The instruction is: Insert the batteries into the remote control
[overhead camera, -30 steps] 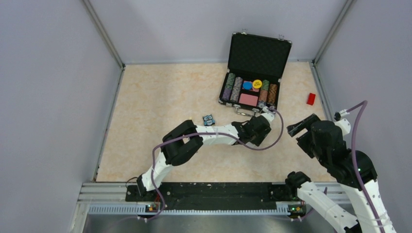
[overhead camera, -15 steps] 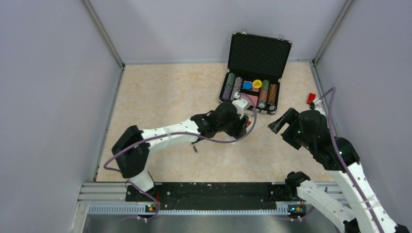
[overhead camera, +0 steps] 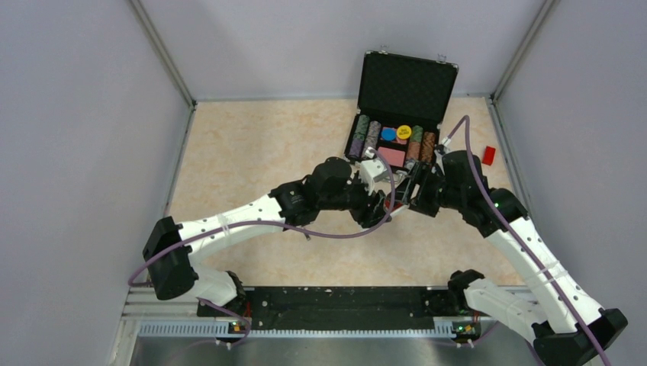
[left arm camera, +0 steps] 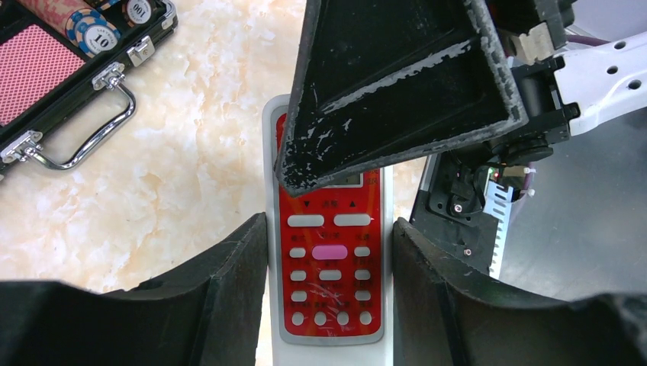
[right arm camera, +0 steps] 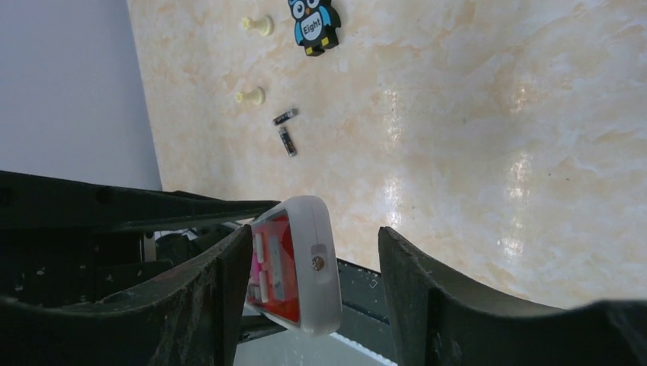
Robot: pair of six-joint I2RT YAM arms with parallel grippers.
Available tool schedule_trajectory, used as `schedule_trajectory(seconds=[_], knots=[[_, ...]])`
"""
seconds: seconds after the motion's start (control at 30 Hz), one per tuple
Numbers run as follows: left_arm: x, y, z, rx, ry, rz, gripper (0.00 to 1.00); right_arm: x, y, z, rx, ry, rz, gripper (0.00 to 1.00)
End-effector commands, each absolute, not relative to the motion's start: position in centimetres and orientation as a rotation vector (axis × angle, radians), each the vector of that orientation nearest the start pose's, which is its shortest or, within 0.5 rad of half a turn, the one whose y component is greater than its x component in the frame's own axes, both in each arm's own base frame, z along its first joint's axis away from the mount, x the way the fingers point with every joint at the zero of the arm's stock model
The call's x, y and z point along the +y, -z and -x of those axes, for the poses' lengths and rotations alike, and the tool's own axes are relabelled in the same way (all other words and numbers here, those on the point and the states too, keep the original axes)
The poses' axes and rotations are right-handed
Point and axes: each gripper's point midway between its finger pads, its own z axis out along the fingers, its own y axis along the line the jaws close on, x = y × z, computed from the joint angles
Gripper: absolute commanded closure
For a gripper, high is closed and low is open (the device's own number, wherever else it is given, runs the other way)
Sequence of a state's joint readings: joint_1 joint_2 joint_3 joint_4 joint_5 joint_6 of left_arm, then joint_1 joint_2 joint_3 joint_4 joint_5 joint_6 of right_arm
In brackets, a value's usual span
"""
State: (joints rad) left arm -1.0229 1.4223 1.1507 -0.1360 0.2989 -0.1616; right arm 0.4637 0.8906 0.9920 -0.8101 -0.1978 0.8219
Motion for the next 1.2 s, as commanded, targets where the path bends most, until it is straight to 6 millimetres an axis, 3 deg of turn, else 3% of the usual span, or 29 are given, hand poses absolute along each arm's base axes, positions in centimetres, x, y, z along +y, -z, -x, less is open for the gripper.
schedule_trajectory(seconds=[0.0,0.17,0.2,0.27,0.3,0.4,0.5,0.63,0.73,0.8,0.97,1.17], knots=[[-40.6,-26.7,-17.8,1.719,1.061,-1.056,1.00,18.1,-24.4,-20.4,2.346,-0.946,-0.289,0.45],[-40.8,-26.7,-18.0,1.733,1.068,-1.035,1.00,18.6,-24.9,-20.7,2.327,-0.988,-0.302,0.87],[-40.8,-26.7,-18.1,1.741,1.067,-1.027,0.96,18.6,-25.0,-20.8,2.322,-0.988,-0.308,0.91],[-40.9,-26.6,-18.1,1.759,1.067,-1.022,0.76,18.7,-25.2,-21.1,2.317,-0.980,-0.311,0.97],[-40.9,-26.6,-18.1,1.762,1.069,-1.023,0.62,18.7,-25.2,-21.2,2.315,-0.965,-0.314,0.99],[-41.3,-26.4,-18.3,1.767,1.073,-1.021,0.38,19.2,-25.2,-21.4,2.319,-0.942,-0.312,1.00],[-42.0,-26.3,-18.4,1.771,1.088,-1.029,0.27,19.9,-25.2,-21.5,2.325,-0.934,-0.296,1.00],[-43.1,-25.8,-18.6,1.801,1.114,-1.037,0.24,20.4,-25.4,-21.5,2.323,-0.919,-0.263,1.00],[-44.0,-25.3,-18.6,1.837,1.143,-1.042,0.26,20.4,-25.5,-21.5,2.321,-0.909,-0.251,1.00],[-44.3,-25.1,-18.5,1.850,1.164,-1.041,0.37,20.4,-25.5,-21.4,2.323,-0.909,-0.248,0.99],[-44.4,-25.2,-18.5,1.864,1.196,-1.021,0.97,19.9,-26.2,-21.2,2.299,-0.912,-0.292,0.86],[-42.3,-27.5,-19.5,1.807,1.268,-0.915,1.00,19.0,-28.3,-20.7,2.216,-0.958,-0.385,0.50]])
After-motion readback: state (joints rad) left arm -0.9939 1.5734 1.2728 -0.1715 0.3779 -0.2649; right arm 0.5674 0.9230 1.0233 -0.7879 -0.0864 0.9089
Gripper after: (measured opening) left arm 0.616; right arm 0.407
